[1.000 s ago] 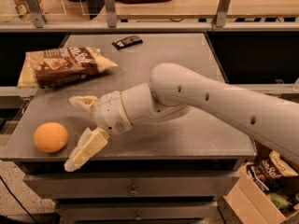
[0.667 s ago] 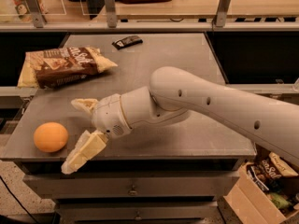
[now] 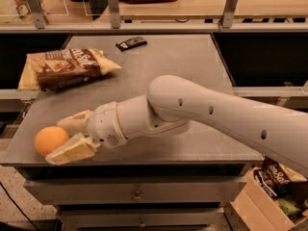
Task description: Move orange near brown chip bag
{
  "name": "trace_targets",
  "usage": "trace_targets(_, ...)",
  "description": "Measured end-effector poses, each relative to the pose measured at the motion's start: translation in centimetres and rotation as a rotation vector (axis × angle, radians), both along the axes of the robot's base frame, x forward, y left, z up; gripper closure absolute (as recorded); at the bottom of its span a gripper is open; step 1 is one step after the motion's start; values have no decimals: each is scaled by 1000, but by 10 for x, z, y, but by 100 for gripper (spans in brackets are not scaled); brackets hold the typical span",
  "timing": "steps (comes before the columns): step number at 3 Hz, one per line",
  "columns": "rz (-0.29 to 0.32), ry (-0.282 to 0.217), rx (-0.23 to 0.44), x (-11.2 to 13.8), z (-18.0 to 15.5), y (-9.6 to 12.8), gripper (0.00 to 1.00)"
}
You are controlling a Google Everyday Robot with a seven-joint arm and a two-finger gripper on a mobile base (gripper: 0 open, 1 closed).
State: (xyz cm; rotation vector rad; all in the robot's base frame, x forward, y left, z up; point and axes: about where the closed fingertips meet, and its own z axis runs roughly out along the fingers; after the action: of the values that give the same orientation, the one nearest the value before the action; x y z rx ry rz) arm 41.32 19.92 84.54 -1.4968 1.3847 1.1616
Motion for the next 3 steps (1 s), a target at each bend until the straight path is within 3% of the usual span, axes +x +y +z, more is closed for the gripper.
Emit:
trace_targets(2, 52, 41, 10, -8, 1, 29, 87)
trace_targets(3, 59, 48, 15, -6, 4, 35, 100)
